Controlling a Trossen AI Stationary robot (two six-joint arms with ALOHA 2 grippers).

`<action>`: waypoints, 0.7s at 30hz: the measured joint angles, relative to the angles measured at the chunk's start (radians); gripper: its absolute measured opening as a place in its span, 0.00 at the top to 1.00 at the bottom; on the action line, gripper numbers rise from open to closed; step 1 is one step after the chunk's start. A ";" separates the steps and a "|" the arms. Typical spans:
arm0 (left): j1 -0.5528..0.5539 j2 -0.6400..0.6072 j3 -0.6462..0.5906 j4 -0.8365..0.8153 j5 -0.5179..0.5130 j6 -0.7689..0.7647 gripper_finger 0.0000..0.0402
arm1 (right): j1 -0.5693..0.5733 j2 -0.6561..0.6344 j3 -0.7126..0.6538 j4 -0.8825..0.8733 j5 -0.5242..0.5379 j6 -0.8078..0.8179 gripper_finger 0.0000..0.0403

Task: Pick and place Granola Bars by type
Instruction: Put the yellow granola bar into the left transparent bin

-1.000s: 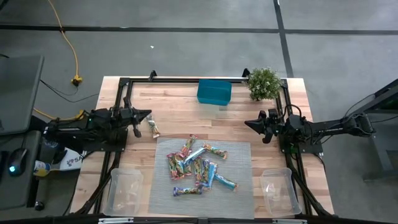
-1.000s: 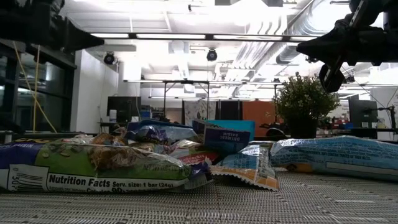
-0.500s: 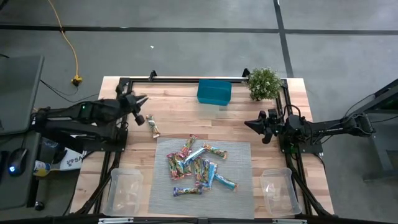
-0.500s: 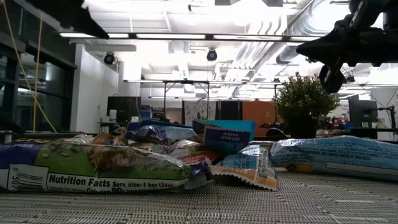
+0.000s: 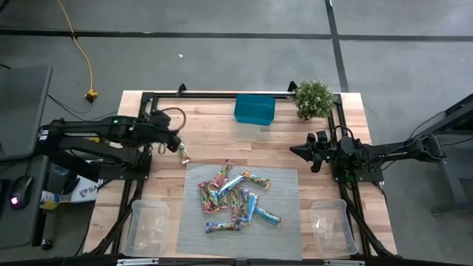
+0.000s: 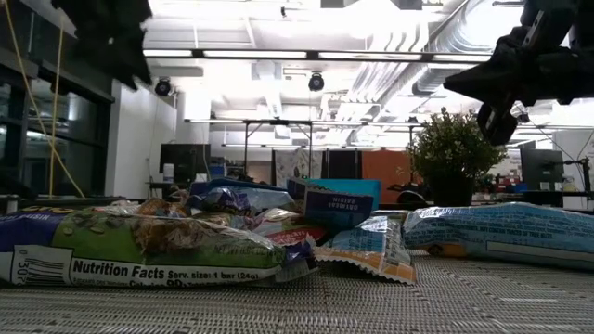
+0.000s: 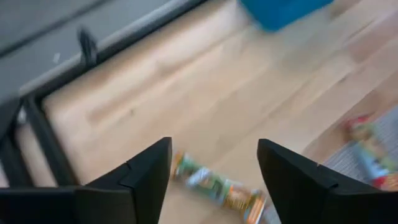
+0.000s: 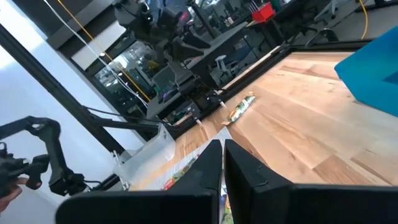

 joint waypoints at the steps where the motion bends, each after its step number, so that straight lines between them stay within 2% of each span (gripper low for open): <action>1: 0.000 0.021 0.000 -0.016 0.003 -0.026 0.39 | 0.000 0.000 0.000 -0.006 0.000 0.000 1.00; 8: 0.031 0.147 0.000 -0.042 0.022 -0.130 0.37 | 0.000 0.000 0.000 -0.016 0.000 -0.002 1.00; 15: 0.187 0.295 0.000 -0.041 0.192 -0.210 0.36 | 0.000 0.000 0.000 -0.016 0.000 -0.002 1.00; 21: 0.319 0.402 -0.001 0.008 0.316 -0.172 0.36 | 0.000 0.000 0.000 -0.016 0.000 -0.002 1.00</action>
